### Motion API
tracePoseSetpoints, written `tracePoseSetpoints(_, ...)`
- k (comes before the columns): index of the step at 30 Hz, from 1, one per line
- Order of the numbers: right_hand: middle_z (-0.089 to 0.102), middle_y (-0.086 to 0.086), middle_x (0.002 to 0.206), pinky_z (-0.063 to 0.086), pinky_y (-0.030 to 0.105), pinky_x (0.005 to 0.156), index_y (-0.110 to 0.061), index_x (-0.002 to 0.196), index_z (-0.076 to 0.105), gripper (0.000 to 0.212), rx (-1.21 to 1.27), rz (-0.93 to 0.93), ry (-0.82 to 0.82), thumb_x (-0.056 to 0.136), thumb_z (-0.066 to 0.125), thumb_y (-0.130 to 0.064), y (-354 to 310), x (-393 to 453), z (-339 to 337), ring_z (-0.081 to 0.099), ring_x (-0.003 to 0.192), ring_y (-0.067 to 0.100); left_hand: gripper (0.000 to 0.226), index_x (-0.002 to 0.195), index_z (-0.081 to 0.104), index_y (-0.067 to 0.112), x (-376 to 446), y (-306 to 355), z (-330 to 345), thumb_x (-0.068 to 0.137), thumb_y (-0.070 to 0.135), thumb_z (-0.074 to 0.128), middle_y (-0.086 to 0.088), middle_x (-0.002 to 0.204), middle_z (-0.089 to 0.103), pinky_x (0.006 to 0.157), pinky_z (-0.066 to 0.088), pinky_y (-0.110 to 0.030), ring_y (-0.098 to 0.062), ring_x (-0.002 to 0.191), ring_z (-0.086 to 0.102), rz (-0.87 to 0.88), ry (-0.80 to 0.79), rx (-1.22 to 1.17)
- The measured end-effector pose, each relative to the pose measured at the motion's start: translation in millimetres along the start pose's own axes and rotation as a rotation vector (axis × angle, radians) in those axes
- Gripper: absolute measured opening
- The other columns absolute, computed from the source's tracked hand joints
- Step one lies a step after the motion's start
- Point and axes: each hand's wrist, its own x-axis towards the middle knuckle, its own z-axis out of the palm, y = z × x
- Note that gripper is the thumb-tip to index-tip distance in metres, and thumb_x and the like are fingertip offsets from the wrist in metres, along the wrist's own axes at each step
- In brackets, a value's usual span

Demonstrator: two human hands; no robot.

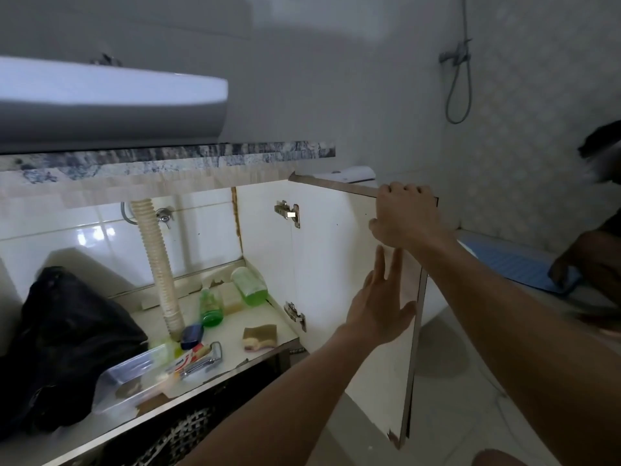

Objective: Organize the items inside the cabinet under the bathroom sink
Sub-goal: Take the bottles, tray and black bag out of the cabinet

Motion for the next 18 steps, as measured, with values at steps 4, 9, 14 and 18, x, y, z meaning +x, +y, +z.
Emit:
tracePoseSetpoints(4, 0.053, 0.011, 0.13, 0.028, 0.044, 0.107, -0.008, 0.127, 0.049, 0.045, 0.094, 0.001, 0.04, 0.088, 0.055, -0.031, -12.7, -4.6, 5.2, 0.046, 0.122, 0.029, 0.092, 0.148, -0.019, 0.033, -8.4, -15.7, -12.3, 0.092, 0.038, 0.055, 0.0, 0.159, -0.022, 0.099, 0.05, -0.041, -0.031, 0.138, 0.039, 0.016, -0.091, 0.008)
tracePoseSetpoints(9, 0.034, 0.012, 0.15, 0.014, 0.047, 0.117, -0.008, 0.138, 0.041, 0.053, 0.288, -0.142, 0.054, 0.091, 0.055, -0.029, -50.2, -19.9, 27.3, 0.028, 0.141, 0.029, 0.066, 0.15, 0.02, 0.024, -38.6, -71.6, -39.7, 0.094, 0.041, 0.05, -0.006, 0.157, 0.026, 0.106, 0.041, -0.043, -0.028, 0.136, 0.04, -0.263, -0.144, 0.082)
tracePoseSetpoints(14, 0.045, 0.016, 0.136, 0.041, 0.04, 0.101, -0.003, 0.13, 0.045, 0.045, 0.315, -0.24, -0.278, 0.091, 0.053, -0.025, -79.3, -31.6, 68.2, 0.05, 0.119, 0.03, 0.031, 0.109, 0.064, 0.011, -93.0, -142.6, -47.3, 0.091, 0.032, 0.049, -0.008, 0.113, 0.066, 0.089, 0.048, -0.031, -0.024, 0.102, 0.061, -0.655, -0.209, -0.022)
tracePoseSetpoints(18, 0.043, 0.008, 0.144, 0.039, 0.034, 0.102, -0.011, 0.138, 0.042, 0.056, 0.29, -0.19, -0.688, 0.091, 0.056, -0.037, -92.5, -30.8, 104.1, 0.045, 0.129, 0.024, 0.025, 0.096, 0.068, 0.014, -117.7, -204.8, -54.3, 0.09, 0.034, 0.054, -0.004, 0.102, 0.066, 0.077, 0.044, -0.027, -0.022, 0.096, 0.062, -0.794, -0.249, -0.064)
